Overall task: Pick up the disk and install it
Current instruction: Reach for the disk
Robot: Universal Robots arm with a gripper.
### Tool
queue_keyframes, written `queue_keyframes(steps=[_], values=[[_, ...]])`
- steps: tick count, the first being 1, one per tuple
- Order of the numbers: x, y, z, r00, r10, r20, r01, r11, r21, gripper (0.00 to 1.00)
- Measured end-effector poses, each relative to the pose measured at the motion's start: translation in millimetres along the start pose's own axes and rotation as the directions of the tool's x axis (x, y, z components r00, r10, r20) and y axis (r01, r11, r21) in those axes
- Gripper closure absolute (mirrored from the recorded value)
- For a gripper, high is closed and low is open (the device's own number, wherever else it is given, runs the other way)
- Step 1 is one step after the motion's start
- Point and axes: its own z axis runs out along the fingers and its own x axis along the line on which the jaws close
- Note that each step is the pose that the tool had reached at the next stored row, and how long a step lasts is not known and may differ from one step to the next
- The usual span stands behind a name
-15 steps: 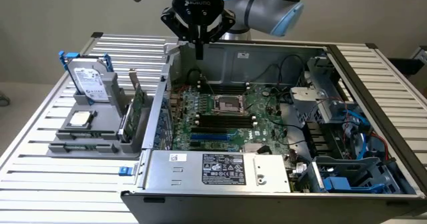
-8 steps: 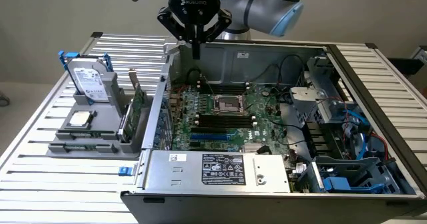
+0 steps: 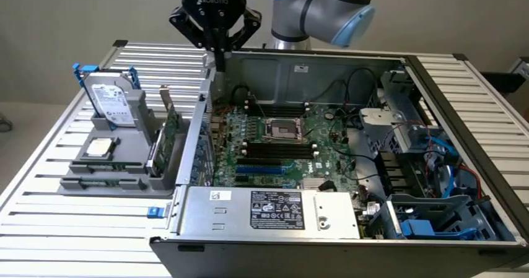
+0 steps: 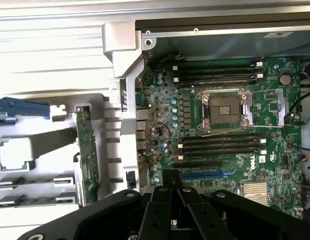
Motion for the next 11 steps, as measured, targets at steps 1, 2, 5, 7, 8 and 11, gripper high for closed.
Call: queue_keyframes(steps=[1,2,5,7,8,11], values=[[4.7,1.2,0.1,1.0000,0.000,0.0001,0.000,1.0000,0.0000,0.89],[9.3,2.7,0.4,1.0000,0.000,0.0002,0.000,1.0000,-0.0001,0.89],[23.2,7.1,1.3,1.0000,0.000,-0.0001,0.000,1.0000,0.0002,0.89],[32.4,9.7,2.2,1.0000,0.000,0.0000,0.000,1.0000,0.0001,0.89],[37.4,11.1,2.7,1.0000,0.000,0.0001,0.000,1.0000,0.0000,0.89],[51.2,14.9,3.8,1.0000,0.000,0.0000,0.000,1.0000,0.0001,0.89]])
